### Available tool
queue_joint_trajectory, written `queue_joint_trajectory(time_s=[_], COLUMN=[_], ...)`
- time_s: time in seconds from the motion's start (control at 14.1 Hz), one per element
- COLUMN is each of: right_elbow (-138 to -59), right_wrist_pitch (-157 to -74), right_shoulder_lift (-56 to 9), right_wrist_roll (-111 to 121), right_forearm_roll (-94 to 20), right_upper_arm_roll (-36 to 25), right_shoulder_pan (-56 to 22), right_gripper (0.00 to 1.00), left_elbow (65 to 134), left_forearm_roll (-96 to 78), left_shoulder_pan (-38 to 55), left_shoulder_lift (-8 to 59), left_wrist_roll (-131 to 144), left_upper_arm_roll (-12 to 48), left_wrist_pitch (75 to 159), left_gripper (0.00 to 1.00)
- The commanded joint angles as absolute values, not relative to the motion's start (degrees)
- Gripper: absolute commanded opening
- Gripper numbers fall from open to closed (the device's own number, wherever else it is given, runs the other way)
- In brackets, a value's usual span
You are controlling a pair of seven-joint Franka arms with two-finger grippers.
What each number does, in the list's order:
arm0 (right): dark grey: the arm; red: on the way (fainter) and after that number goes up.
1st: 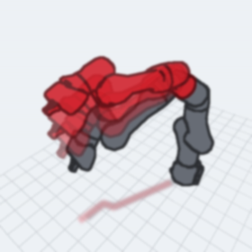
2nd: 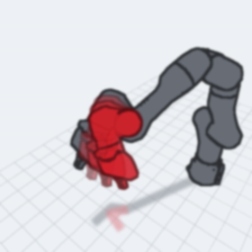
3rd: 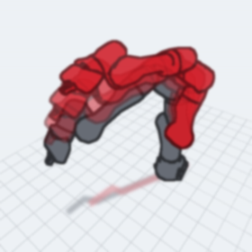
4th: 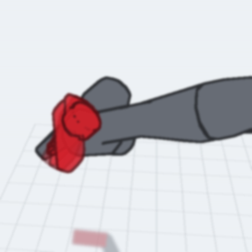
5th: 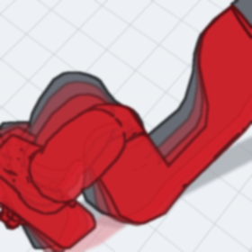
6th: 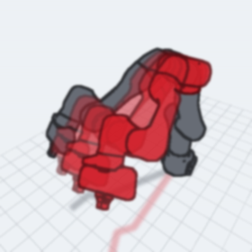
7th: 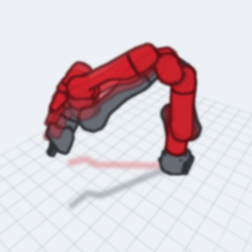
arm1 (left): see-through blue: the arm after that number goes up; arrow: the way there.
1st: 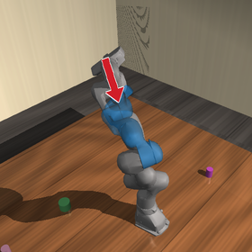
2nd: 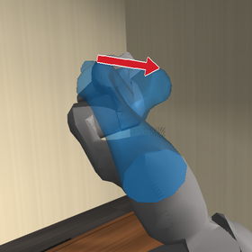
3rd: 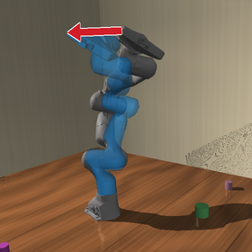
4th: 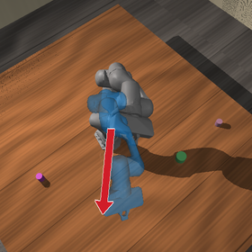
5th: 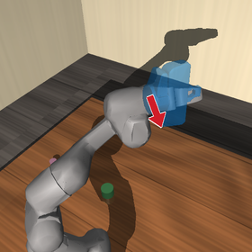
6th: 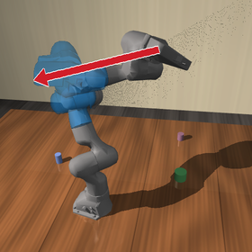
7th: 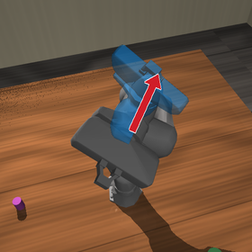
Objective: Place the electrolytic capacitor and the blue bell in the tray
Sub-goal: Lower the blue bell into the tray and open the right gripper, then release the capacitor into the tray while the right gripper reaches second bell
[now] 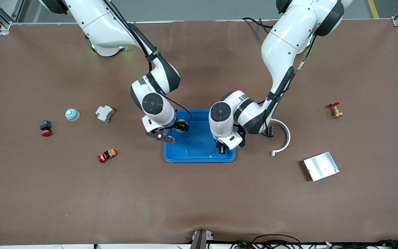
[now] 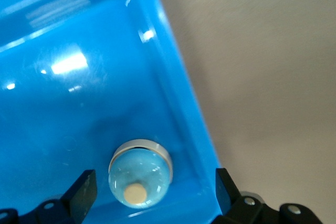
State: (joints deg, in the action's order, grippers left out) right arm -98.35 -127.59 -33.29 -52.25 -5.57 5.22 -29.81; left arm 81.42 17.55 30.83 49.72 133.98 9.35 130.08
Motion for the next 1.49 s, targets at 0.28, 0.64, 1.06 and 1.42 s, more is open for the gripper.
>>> queue_joint_trajectory(time_s=[0.28, 0.64, 1.06, 1.42], right_elbow=[-100.9, -105.5, -111.5, -127.3], right_wrist_pitch=[-109.9, -109.2, -116.3, -135.0], right_shoulder_lift=[-21.7, -17.5, -16.3, -12.8], right_wrist_roll=[-38.2, -31.8, -7.6, 2.4], right_forearm_roll=[-1.3, 9.6, 9.2, 9.0], right_upper_arm_roll=[4.7, 4.4, 4.7, 4.5], right_shoulder_pan=[-17.1, -8.9, 4.5, 13.4], right_gripper=[1.00, 1.00, 1.00, 1.00], left_elbow=[79.5, 78.8, 78.1, 78.2], left_forearm_roll=[18.7, 18.7, 18.9, 19.3], left_shoulder_pan=[32.4, 32.8, 32.8, 32.6], left_shoulder_lift=[50.7, 51.1, 51.1, 49.7], left_wrist_roll=[136.1, 136.2, 135.4, 134.5], left_upper_arm_roll=[8.3, 8.3, 8.3, 8.3], left_wrist_pitch=[129.5, 129.5, 129.5, 128.2], left_gripper=[0.00, 0.00, 0.58, 1.00])
